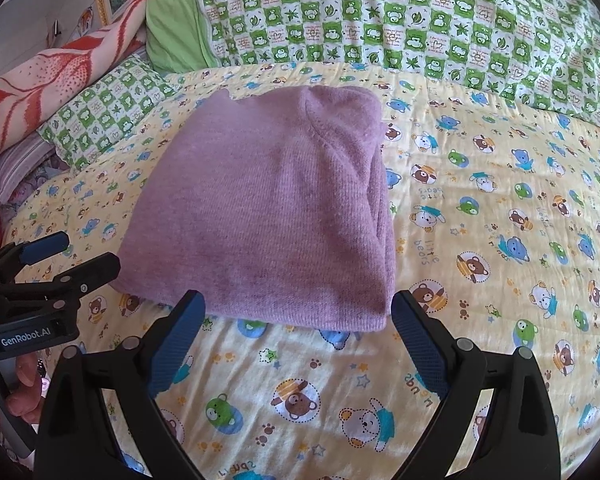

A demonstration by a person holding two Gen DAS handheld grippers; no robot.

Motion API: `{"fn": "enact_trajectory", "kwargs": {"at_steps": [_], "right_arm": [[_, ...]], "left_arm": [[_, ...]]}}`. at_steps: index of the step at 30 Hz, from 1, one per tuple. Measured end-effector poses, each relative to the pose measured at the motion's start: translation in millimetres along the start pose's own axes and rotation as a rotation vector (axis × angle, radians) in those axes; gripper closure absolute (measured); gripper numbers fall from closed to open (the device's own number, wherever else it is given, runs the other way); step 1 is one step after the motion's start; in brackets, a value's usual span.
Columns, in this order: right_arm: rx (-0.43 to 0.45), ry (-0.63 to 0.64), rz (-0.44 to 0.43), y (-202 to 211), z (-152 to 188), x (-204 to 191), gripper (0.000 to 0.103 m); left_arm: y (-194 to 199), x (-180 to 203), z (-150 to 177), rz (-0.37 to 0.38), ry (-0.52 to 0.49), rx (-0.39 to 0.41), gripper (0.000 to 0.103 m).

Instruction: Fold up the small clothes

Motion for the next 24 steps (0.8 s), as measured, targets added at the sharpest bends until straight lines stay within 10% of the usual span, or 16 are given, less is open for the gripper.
{"fn": "enact_trajectory", "kwargs": {"at_steps": [24], "right_arm": [[0.005, -0.003, 0.006, 2.5, 0.1, -0.3, 0.009]], "left_arm": [[3.7, 4.3, -0.4, 0.008, 0.002, 0.002, 0.008]]}}
Point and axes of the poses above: each gripper's, at about its wrist camera, not at the fingertips, and y roughly against the way its jaws point, x to its right, z to its underside, the point moved 7 cm from there along -y, roughly the way its jaws point, and after that the axes turned 15 degrees about -z, right-handed, at the moved point
